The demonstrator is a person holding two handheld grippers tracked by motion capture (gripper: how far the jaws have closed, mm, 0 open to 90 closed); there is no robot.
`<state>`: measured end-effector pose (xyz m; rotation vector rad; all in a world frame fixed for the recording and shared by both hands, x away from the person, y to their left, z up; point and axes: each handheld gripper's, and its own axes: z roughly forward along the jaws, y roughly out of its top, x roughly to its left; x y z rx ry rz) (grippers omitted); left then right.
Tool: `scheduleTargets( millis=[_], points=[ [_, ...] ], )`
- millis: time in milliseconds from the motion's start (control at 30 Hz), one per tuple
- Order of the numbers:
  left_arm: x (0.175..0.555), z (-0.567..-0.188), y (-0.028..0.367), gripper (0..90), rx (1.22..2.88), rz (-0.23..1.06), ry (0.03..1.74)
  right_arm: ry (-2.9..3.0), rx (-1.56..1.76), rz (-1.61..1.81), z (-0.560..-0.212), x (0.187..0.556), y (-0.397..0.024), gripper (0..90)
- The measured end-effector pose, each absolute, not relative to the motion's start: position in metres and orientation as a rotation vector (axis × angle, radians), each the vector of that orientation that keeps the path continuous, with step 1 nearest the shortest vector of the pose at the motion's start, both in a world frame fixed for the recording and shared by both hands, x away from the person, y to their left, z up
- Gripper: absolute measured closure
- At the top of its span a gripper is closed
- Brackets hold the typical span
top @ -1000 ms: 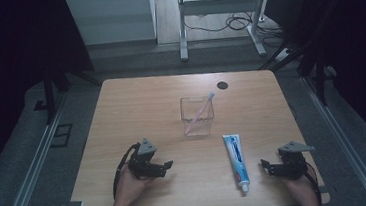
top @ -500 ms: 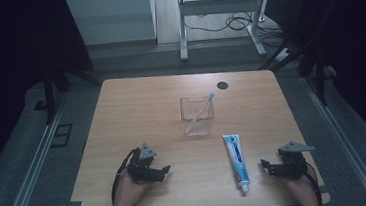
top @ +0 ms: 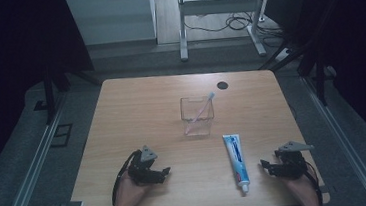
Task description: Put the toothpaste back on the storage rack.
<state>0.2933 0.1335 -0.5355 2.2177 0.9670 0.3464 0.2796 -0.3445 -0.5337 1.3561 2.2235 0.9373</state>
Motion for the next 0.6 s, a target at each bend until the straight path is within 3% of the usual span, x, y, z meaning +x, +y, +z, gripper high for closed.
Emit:
scheduleTargets(
  millis=[400, 600],
  points=[
    [0.294, -0.543, 0.135, 17.2, 2.211, 0.352, 0.947, 2.316, 1.341, 0.964, -0.525, 0.279, -0.334, 35.9],
    [0.294, -0.543, 0.134, 16.3, 2.209, 0.347, 0.945, 2.330, 1.354, 1.019, -0.519, 0.274, -0.334, 45.2]
  ],
)
